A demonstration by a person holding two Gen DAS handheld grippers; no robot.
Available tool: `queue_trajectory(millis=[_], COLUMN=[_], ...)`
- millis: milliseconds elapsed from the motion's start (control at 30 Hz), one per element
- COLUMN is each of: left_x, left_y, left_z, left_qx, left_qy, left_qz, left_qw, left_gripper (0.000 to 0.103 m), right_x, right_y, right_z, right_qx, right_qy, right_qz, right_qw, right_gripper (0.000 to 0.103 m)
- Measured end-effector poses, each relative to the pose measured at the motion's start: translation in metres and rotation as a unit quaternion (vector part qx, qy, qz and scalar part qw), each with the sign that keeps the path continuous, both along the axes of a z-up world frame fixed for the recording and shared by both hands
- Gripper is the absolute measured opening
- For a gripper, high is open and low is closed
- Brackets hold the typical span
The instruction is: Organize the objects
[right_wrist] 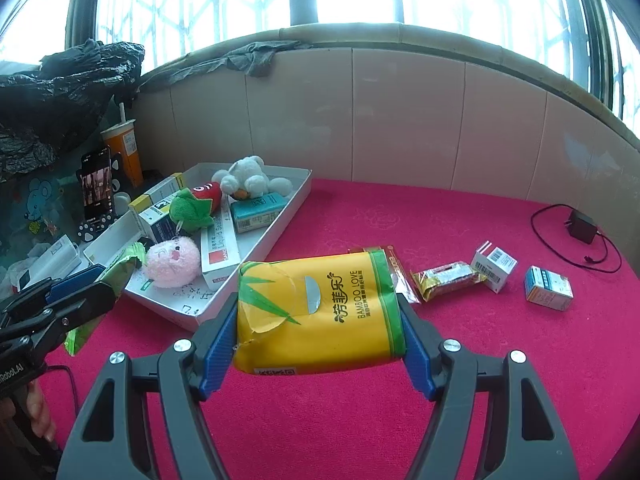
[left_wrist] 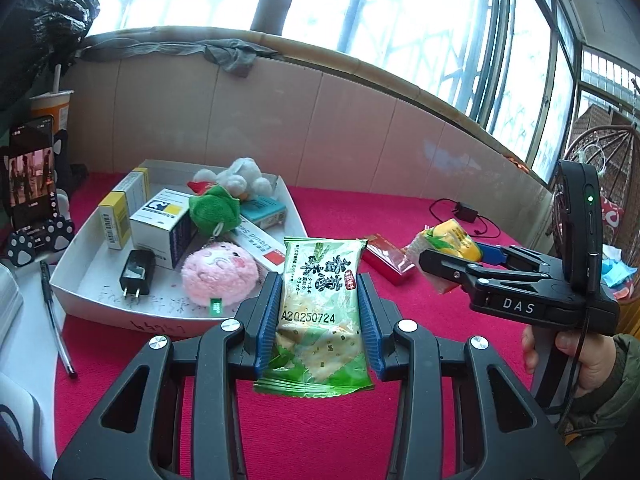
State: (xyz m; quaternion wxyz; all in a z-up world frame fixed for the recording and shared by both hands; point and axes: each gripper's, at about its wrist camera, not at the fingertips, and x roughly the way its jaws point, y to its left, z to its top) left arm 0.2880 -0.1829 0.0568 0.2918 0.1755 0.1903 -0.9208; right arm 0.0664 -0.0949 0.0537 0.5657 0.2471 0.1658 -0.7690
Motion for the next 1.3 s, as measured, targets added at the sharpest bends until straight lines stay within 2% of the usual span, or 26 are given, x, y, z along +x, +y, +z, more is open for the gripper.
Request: queue_trajectory(millis=[433,667,767,967,1133,1300], left_x=[0.025,0.021,0.022,0.026,0.024,0.026], left_y=[-0.047,-0.091,-0.096,-0.102,-0.108,-0.116], left_z=[0.011,0.007,0.006,-0.005,-0.013,-0.020], left_qx=[-0.002,0.023,0.019,0.013,0.010,0.021], left_qy=[-0.001,0.006,0.015,0.006,0.004,0.009], left_qz=[0.046,0.081,0.096,0.110,0.118,0.128], left_qw=[0.9989,0.9964,0.9951,0.9938,0.9929,0.9915], left_gripper=[0.037,0.037,0.037,0.037,0.037,0.037], right_x=[0.024,0.023,0.021,0.030,0.039,0.047], right_y=[-0.035,-0.071,-0.088,-0.133,-0.180,-0.219], right_z=[0.031,0.047,0.053,0.064,0.051,0.042], right_qx=[-0.017,-0.018,-0.016,-0.009,0.019,0.033], right_qy=[0.047,0.016,-0.006,-0.013,-0.031,-0.024], right_qz=[0.036,0.048,0.050,0.065,0.074,0.076], right_qw=[0.998,0.999,0.999,0.998,0.997,0.996], right_gripper=[0.072,0.072,0.072,0.072,0.072,0.072])
